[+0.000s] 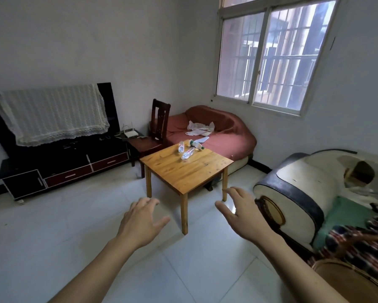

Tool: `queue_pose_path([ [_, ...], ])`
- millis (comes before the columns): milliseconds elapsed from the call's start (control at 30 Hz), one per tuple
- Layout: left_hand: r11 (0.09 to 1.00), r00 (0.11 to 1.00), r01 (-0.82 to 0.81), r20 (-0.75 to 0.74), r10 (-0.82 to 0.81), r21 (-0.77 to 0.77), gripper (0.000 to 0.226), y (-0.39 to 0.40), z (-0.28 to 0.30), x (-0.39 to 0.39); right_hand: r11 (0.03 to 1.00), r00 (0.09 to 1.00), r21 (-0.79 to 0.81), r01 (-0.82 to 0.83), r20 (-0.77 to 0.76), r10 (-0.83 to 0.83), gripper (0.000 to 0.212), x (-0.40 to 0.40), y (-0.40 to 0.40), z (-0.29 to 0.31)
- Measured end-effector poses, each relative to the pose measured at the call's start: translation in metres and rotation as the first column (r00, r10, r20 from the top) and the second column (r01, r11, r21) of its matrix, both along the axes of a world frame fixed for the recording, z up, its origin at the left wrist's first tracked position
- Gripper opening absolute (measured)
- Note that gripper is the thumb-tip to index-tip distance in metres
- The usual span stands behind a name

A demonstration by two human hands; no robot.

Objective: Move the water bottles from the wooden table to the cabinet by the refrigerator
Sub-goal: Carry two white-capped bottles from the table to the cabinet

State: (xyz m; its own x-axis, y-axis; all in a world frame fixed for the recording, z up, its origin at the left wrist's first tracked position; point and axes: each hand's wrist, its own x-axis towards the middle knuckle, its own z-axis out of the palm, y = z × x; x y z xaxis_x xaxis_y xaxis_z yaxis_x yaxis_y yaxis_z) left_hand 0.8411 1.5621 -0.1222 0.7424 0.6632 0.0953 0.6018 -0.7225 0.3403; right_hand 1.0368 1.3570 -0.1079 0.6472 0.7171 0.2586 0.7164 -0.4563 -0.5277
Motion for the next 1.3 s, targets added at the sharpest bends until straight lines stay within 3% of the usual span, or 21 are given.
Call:
queue_pose_path([
  [267, 0.998, 0.999, 0.029, 0.042, -0.027, -0.048, 0.062, 0.060, -0.010, 0.108, 0.999, 0.999, -0.040, 0.030, -0.013, -0.031, 0.061, 0.109, 0.049, -0.007],
  [567, 0.983, 0.991, 0.095, 0.107, -0.079, -0.154, 0.061, 0.192, -0.029, 0.239, 0.984, 0.992, -0.137, 0.111, 0.079, -0.101, 0.055, 0.217, 0.167, -0.007],
  [767, 0.968, 0.987, 0.138, 0.104, -0.118, -0.211, 0.062, 0.265, -0.034, 0.319, 0.979, 0.982, -0.098, 0.178, 0.080, -0.170, 0.067, 0.285, 0.231, 0.002],
  [900, 0.961, 0.986, 0.162, 0.062, -0.152, -0.223, 0.060, 0.296, -0.046, 0.370, 0.970, 0.981, -0.158, 0.187, 0.090, -0.174, 0.055, 0.331, 0.259, -0.015],
  [1300, 0.972, 0.986, 0.168, 0.032, -0.165, -0.163, 0.055, 0.345, -0.058, 0.592, 0.978, 0.979, -0.091, 0.187, -0.068, -0.194, 0.058, 0.549, 0.316, -0.047],
])
